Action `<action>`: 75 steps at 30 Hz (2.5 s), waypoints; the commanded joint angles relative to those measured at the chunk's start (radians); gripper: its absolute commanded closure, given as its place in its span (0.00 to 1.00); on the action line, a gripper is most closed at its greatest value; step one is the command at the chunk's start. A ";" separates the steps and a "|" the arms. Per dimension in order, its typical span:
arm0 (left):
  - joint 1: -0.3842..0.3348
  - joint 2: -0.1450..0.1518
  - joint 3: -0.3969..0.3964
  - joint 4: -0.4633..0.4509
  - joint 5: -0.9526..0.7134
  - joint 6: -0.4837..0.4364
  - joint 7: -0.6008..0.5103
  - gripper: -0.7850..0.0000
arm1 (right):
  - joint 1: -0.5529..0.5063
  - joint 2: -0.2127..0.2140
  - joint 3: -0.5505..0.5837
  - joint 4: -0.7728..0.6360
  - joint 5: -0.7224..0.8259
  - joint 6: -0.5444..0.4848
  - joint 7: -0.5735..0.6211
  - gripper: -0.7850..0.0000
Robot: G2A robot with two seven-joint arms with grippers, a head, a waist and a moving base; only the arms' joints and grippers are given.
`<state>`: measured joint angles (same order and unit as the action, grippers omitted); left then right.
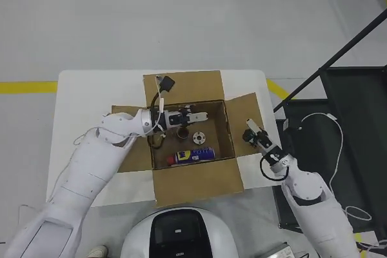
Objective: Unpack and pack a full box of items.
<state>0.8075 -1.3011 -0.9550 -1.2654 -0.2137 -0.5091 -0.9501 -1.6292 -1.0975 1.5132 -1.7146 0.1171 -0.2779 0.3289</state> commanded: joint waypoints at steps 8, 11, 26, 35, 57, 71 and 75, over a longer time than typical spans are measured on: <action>0.162 0.077 -0.261 -0.221 0.116 0.106 -0.001 0.00 | 0.064 -0.013 -0.079 0.063 -0.159 0.092 -0.085 0.00; 0.184 0.090 -0.316 -0.236 0.124 0.118 -0.001 0.00 | 0.074 -0.016 -0.099 0.073 -0.181 0.106 -0.084 0.00; 0.256 0.131 -0.491 -0.158 0.158 0.166 0.077 0.00 | 0.193 -0.042 -0.220 0.141 -0.148 0.102 -0.013 0.00; 0.315 0.150 -0.569 -0.146 0.140 0.131 0.103 0.00 | 0.199 -0.039 -0.204 0.031 -0.250 0.118 -0.023 0.00; 0.287 0.216 -0.713 0.005 -0.072 -0.031 -0.242 0.00 | 0.562 -0.108 -0.650 0.102 -0.799 0.367 0.254 0.00; 0.288 0.214 -0.711 0.018 -0.109 -0.039 -0.231 0.00 | 0.566 -0.109 -0.661 0.105 -0.833 0.370 0.260 0.00; 0.288 0.214 -0.711 0.018 -0.109 -0.039 -0.231 0.00 | 0.644 -0.133 -0.728 0.163 -0.876 0.394 0.343 0.00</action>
<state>1.0951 -1.0868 -1.6657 -1.2470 -0.3228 -0.5483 -1.1812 -1.0126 -1.2225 0.8060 -1.5726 -0.7489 0.1071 0.6516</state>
